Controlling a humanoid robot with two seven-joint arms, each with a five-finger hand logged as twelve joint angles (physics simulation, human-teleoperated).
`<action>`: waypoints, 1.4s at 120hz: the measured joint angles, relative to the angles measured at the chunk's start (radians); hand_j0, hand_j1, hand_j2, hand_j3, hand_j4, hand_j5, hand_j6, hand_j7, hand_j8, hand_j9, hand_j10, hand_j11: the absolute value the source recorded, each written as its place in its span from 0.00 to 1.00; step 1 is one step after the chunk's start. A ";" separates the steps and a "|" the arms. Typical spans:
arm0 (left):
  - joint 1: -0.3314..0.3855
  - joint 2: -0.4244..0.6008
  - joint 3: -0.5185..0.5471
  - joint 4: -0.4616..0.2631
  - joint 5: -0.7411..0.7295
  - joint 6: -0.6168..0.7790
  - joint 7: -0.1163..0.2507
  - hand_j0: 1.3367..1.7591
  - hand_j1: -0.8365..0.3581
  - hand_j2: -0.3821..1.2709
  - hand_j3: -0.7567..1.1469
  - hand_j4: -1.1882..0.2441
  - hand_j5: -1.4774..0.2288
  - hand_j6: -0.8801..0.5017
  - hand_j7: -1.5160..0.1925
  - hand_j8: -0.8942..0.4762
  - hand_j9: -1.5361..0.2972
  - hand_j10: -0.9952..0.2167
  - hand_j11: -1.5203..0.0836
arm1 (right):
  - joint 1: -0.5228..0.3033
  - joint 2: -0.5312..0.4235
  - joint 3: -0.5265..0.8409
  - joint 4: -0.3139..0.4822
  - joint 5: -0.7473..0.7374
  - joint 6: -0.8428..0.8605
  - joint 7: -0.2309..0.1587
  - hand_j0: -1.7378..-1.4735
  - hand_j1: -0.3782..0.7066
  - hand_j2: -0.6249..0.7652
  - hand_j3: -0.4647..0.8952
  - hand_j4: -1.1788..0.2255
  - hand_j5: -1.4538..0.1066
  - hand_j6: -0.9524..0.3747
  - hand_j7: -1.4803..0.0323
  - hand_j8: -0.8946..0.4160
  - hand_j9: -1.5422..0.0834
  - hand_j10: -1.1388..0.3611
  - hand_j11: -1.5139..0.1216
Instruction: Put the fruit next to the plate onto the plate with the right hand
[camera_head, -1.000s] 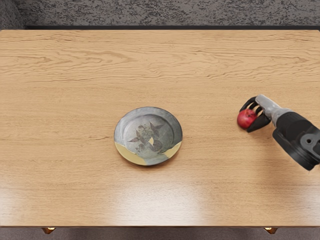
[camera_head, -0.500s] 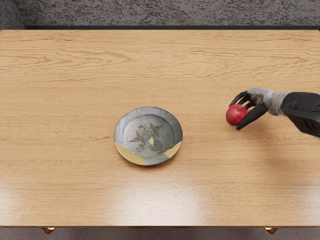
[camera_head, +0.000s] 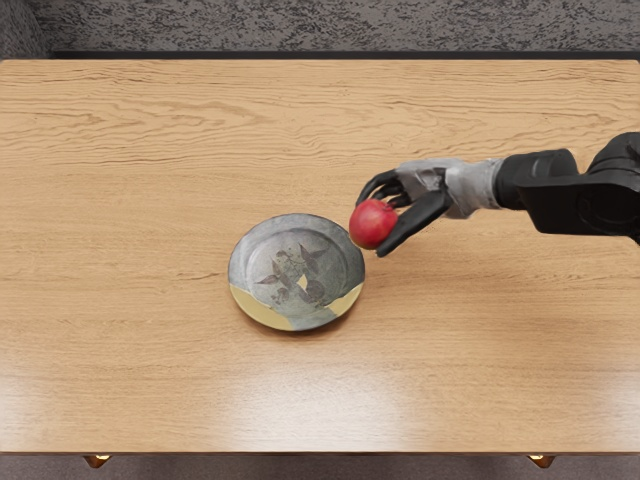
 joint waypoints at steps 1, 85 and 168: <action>0.000 0.000 0.000 0.000 0.000 0.000 0.000 0.76 0.76 0.26 0.40 0.67 0.69 0.47 0.71 0.48 0.67 0.63 0.76 | 0.001 0.006 0.000 -0.001 0.001 0.000 0.000 0.35 0.60 0.67 0.34 0.55 0.17 0.48 0.24 0.36 0.24 0.19 0.21; 0.000 0.000 0.000 0.000 0.000 0.000 0.000 0.76 0.76 0.26 0.40 0.67 0.69 0.47 0.71 0.48 0.67 0.63 0.76 | 0.009 0.278 -0.029 -0.083 -0.173 -0.035 0.000 0.33 0.55 0.65 0.34 0.48 0.22 0.42 0.28 0.32 0.28 0.22 0.26; 0.000 0.000 0.000 0.000 0.000 0.000 0.000 0.76 0.76 0.26 0.40 0.67 0.69 0.47 0.71 0.48 0.67 0.63 0.76 | 0.014 0.145 0.057 -0.054 0.014 0.054 0.000 0.30 0.15 0.44 0.34 0.76 0.82 0.63 0.87 0.60 0.85 0.67 0.82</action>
